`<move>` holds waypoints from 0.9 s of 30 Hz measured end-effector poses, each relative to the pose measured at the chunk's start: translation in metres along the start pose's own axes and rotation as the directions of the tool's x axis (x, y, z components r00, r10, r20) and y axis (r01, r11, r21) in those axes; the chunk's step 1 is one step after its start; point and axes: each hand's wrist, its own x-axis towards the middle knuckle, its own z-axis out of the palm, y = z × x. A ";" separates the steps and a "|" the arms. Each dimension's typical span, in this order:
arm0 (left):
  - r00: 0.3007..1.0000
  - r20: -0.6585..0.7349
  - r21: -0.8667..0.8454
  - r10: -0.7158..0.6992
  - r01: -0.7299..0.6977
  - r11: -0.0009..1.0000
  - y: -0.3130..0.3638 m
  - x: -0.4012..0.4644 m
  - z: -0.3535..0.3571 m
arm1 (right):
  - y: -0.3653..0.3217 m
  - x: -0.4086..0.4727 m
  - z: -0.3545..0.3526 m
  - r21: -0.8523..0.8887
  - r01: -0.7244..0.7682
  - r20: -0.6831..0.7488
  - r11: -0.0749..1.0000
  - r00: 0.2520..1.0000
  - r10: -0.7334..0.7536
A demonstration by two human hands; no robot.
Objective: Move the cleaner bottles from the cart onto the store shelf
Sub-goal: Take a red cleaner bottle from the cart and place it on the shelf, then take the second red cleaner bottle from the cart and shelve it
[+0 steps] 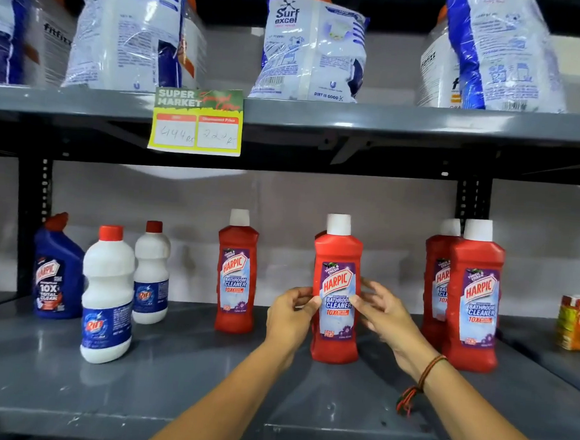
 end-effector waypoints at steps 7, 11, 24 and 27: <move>0.968 -0.153 -0.020 0.201 -0.207 0.978 0.044 -0.026 -0.044 | -0.044 -0.032 0.039 -0.044 0.304 -0.301 0.952 0.904 -0.303; 0.932 -0.224 -0.006 0.286 -0.295 0.956 0.080 -0.051 -0.095 | -0.082 -0.058 0.096 0.082 0.339 -0.248 0.937 0.918 -0.310; 0.993 -0.021 -0.077 -0.116 0.114 0.991 -0.013 -0.186 -0.290 | -0.043 -0.200 0.286 0.129 -0.014 0.106 0.992 0.994 0.000; 0.938 -0.024 -0.042 -0.345 0.344 0.938 -0.113 -0.244 -0.330 | 0.033 -0.250 0.316 0.038 -0.186 0.251 0.982 0.953 0.171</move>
